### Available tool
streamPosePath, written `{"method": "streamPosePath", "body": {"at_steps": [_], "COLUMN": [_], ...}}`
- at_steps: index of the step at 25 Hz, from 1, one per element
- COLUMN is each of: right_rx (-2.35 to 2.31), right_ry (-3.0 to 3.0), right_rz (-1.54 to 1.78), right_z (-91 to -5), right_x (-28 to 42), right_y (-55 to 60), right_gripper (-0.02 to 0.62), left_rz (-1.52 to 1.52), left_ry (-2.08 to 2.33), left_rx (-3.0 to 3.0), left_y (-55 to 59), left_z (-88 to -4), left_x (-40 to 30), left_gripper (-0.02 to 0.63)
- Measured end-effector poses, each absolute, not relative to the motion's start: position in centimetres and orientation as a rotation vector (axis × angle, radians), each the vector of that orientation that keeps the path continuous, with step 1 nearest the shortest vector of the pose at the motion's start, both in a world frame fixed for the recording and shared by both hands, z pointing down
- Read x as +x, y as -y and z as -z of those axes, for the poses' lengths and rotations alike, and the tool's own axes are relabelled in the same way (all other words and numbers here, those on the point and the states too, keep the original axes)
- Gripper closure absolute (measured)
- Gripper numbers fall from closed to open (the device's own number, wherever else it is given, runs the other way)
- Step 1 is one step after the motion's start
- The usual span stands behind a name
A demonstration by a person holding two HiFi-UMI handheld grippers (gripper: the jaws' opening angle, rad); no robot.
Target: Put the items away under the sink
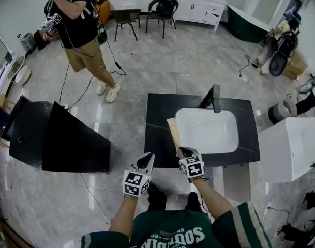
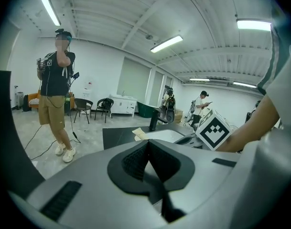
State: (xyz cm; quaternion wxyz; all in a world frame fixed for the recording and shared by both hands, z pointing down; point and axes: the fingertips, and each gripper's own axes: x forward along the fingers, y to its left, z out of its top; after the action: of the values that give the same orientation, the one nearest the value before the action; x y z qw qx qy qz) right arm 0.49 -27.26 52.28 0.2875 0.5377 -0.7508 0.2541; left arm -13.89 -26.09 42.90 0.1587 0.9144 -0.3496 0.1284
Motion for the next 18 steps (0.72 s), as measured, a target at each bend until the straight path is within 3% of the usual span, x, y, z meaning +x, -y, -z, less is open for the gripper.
{"method": "streamPosePath", "body": {"at_steps": [18], "right_rx": [1.37], "right_ry": [2.121], "right_rz": [-0.575], "right_z": [-49.0], "right_x": [20.7], "right_y": [15.5], "right_gripper": [0.551], "left_rz": [-0.367], "left_ry": [1.167], "left_rx": [2.541], "left_y": [13.6], "left_z": [-41.2], "left_x": [5.4], "left_gripper": [0.597]}}
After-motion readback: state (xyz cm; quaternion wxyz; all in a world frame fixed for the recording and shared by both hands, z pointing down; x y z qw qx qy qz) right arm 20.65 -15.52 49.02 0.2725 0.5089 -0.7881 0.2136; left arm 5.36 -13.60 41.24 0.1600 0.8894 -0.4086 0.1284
